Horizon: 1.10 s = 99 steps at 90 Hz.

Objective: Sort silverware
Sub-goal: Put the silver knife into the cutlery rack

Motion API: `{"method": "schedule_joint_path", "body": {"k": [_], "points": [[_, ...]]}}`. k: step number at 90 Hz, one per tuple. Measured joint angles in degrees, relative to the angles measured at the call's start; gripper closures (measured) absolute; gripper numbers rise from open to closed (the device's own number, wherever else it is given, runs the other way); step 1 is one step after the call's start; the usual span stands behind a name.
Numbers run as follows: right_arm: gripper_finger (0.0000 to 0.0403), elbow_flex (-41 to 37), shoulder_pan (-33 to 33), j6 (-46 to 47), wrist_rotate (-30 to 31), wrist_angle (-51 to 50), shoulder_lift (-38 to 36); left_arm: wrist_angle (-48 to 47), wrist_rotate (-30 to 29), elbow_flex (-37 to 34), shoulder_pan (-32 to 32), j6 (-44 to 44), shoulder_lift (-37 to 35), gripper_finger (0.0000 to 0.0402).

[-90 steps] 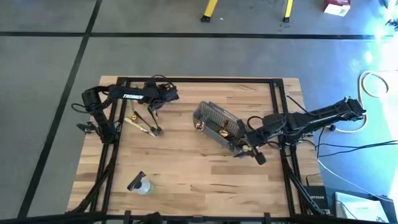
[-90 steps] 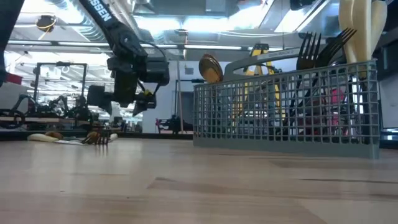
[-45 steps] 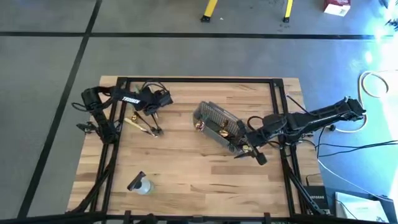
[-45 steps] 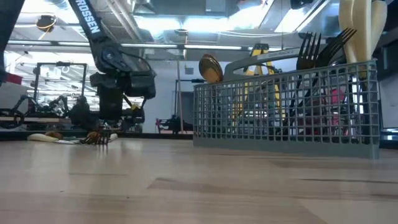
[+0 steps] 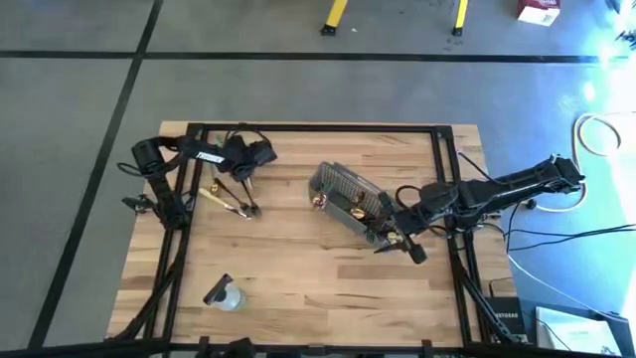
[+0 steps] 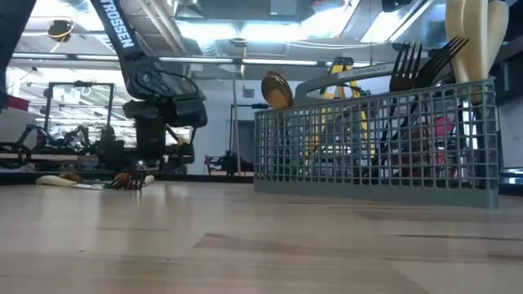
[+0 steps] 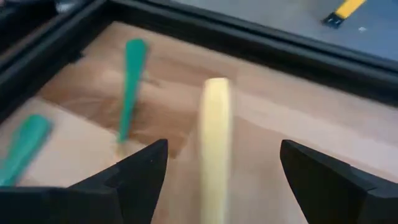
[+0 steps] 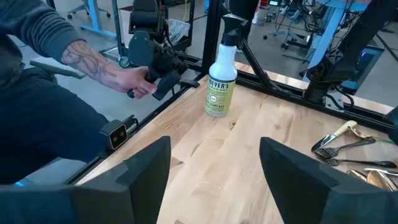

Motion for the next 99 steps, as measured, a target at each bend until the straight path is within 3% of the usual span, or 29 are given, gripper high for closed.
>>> {"method": "schedule_joint_path", "body": {"k": [37, 99], "points": [[0.0173, 0.00, 0.00, 0.31, 0.00, -0.10, 0.00, 1.98, -0.19, 0.20, -0.16, -0.28, 5.23, 0.0162], [0.0173, 0.00, 0.02, 0.72, -0.01, -0.10, 0.00, 1.35, -3.24, 0.00, -3.31, -3.97, 5.60, 0.0165]]}}
